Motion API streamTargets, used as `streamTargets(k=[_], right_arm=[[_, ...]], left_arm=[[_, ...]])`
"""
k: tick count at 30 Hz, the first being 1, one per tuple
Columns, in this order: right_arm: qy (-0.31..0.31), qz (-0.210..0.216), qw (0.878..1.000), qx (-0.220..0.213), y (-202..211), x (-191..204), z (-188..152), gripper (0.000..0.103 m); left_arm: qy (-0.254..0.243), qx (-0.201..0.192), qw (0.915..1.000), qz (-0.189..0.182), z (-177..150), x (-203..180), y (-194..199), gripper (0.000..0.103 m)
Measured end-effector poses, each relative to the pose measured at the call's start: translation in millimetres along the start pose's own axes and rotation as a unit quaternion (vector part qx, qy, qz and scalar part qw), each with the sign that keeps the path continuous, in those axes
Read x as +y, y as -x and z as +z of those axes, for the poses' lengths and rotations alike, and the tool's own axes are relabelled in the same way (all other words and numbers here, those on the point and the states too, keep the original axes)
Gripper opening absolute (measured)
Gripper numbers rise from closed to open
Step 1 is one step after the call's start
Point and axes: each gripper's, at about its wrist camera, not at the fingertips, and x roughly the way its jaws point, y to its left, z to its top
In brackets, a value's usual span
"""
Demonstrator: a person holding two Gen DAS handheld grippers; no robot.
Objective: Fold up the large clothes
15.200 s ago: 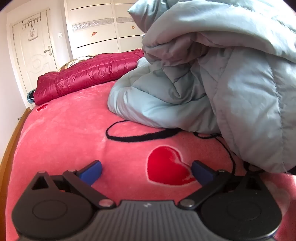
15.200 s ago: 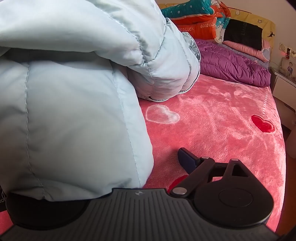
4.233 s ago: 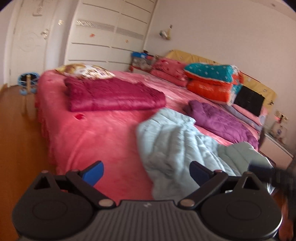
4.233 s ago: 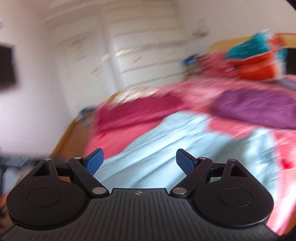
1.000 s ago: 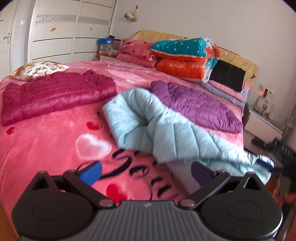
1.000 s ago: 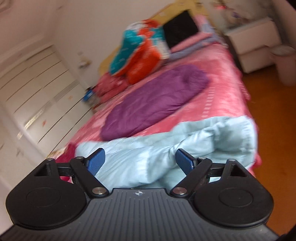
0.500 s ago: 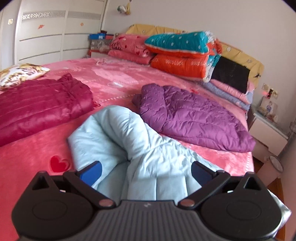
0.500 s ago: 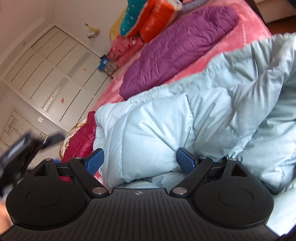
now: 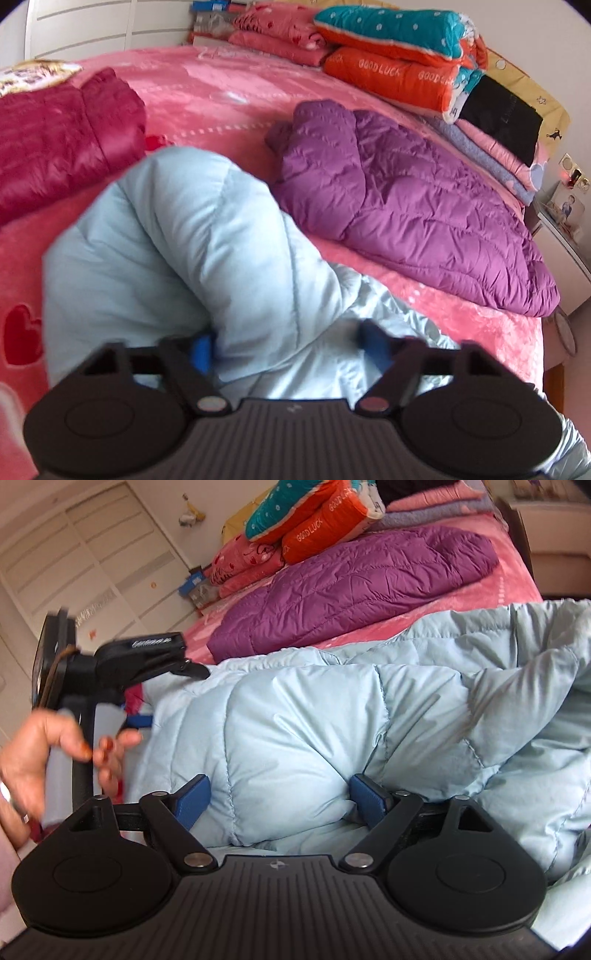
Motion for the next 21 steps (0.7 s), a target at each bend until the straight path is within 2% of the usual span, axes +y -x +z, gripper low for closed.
streamTargets(k=[1, 2, 3, 4, 6, 7, 13, 17, 21], right_arm=[[0.001, -0.001, 1.0, 0.0, 0, -1, 1, 0.095], [-0.001, -0.002, 1.0, -0.002, 1, -4, 3, 0.092], [-0.002, -0.003, 1.0, -0.003, 0, -6, 5, 0.085], [-0.001, -0.005, 1.0, -0.004, 0, -8, 6, 0.076], [-0.004, -0.006, 1.0, -0.007, -1, -10, 8, 0.062], [-0.005, -0.006, 1.0, -0.007, -1, -12, 10, 0.054], [-0.02, 0.004, 1.0, -0.009, -2, -13, 12, 0.034], [-0.045, 0.018, 0.999, -0.014, 8, -20, 12, 0.03], [-0.068, 0.026, 0.997, -0.018, 20, -27, 8, 0.027]], left_arm=[[-0.002, 0.002, 1.0, 0.0, -1, -1, -3, 0.046], [-0.007, 0.002, 1.0, 0.002, -2, -1, -4, 0.039], [-0.011, 0.002, 0.9999, 0.005, -3, -3, -5, 0.026], [-0.014, 0.002, 0.9999, 0.005, -5, -3, -5, 0.019], [-0.01, -0.007, 0.9999, -0.002, -5, -2, 0, 0.014], [-0.007, -0.014, 0.9999, -0.006, -6, 0, 4, 0.012], [0.033, -0.055, 0.9976, -0.025, -13, 20, 53, 0.008], [0.057, -0.083, 0.9943, -0.035, -27, 39, 104, 0.008], [0.09, -0.107, 0.9898, -0.027, -48, 66, 151, 0.008]])
